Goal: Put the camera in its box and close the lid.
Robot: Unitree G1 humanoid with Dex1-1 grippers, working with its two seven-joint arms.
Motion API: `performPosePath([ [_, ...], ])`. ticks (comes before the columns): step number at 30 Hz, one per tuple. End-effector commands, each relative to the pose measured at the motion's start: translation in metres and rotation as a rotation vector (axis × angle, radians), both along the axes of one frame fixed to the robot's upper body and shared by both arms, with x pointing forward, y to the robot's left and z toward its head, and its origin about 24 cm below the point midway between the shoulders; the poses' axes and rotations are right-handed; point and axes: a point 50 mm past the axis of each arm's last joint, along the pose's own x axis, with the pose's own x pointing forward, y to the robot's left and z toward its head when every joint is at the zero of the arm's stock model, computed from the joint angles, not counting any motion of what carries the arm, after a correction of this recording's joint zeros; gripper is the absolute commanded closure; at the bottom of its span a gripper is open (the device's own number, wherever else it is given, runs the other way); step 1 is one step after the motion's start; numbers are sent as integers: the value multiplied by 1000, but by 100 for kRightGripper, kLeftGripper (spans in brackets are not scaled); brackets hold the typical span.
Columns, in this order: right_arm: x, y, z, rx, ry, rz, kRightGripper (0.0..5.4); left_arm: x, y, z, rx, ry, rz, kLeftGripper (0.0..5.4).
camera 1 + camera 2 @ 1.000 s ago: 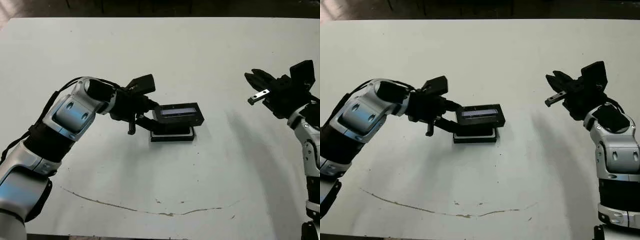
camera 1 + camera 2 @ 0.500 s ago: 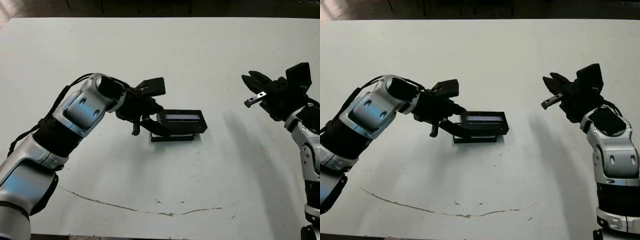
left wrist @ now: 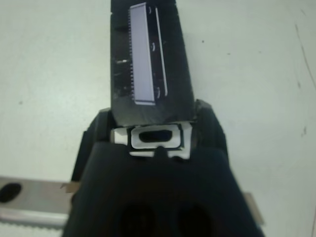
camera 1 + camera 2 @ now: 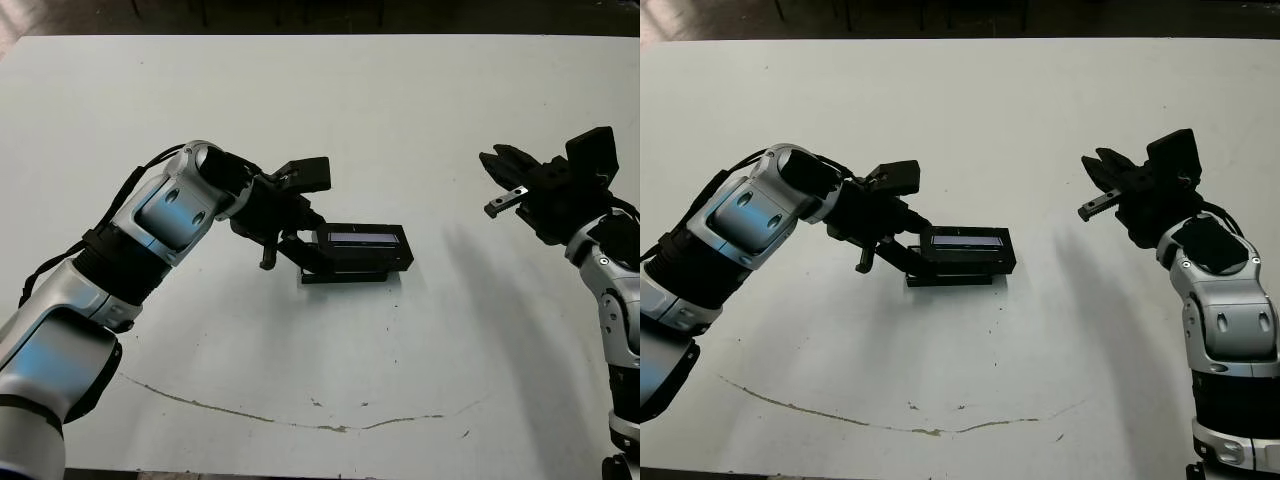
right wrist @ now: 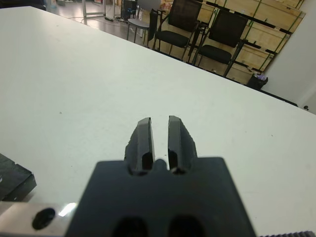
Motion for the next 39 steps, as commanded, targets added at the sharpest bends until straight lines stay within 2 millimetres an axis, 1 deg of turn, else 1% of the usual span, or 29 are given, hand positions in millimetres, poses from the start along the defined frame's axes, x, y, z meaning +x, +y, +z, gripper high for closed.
performPosePath([
  [1,-3,-2,-10,-3,44,-15,540,0,4,-5,27,23,11,403],
  [8,-4,-1,-9,-7,45,-19,540,1,6,-7,57,0,-9,403],
  [15,-5,0,-9,-7,52,-22,540,1,4,-3,45,6,-21,403],
  [18,-5,1,-9,-10,51,-23,540,2,6,-7,50,22,6,403],
  [22,-6,1,-8,-10,50,-19,540,2,8,-11,61,6,2,403],
  [31,-5,3,-7,-4,53,-10,540,-1,6,-6,65,-21,-10,403],
  [35,-4,2,-8,3,55,-10,540,0,11,-7,81,-42,-3,403],
  [39,-4,2,-8,-8,56,-15,540,1,17,-9,103,-13,29,403],
])
